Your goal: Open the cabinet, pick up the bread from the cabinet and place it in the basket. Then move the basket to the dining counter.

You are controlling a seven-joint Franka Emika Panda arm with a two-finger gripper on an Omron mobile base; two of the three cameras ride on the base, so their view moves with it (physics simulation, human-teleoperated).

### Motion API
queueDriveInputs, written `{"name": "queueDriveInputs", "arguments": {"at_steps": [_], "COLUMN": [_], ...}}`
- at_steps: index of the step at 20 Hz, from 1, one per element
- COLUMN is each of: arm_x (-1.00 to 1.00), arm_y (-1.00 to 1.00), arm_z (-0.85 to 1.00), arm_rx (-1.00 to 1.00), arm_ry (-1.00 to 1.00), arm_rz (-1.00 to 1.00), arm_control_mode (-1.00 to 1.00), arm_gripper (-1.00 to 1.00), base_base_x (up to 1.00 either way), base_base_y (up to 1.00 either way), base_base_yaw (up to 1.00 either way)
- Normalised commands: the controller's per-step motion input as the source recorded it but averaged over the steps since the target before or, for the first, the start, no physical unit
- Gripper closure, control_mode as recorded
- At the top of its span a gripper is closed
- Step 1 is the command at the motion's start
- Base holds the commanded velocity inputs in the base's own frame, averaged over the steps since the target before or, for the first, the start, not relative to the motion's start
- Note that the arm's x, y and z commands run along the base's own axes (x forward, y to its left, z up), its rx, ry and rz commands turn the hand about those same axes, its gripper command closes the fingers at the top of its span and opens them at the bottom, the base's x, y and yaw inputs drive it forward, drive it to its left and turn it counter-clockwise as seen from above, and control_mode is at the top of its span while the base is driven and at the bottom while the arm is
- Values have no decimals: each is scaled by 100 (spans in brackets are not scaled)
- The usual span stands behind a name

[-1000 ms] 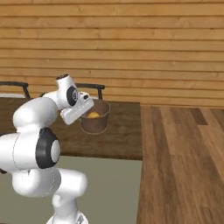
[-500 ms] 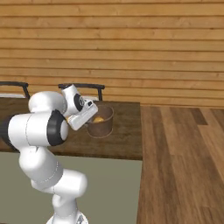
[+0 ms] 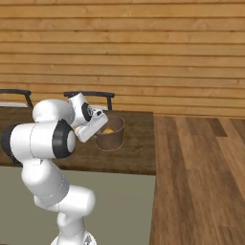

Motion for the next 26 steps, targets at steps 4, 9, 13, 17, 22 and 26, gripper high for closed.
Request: {"name": "queueDriveInputs", "arguments": {"at_steps": [4,9,13,17,22,26], "arm_x": [0,-1,-13,-70,-96,-100], "arm_y": [0,-9,-2,3,30,51], "arm_z": [0,28,97,100,82,74], "arm_rx": [0,7,8,14,14,11], "arm_ry": [0,-1,-4,-13,-29,-31], "arm_rz": [0,-2,-12,-28,-46,-46], "arm_control_mode": [-100,-100,-100,-100,-100,-100], "arm_gripper": [-100,-100,-100,-100,-100,-100], "base_base_x": [0,0,0,0,0,0], "base_base_y": [0,0,0,0,0,0], "base_base_yaw": [0,0,0,0,0,0]}}
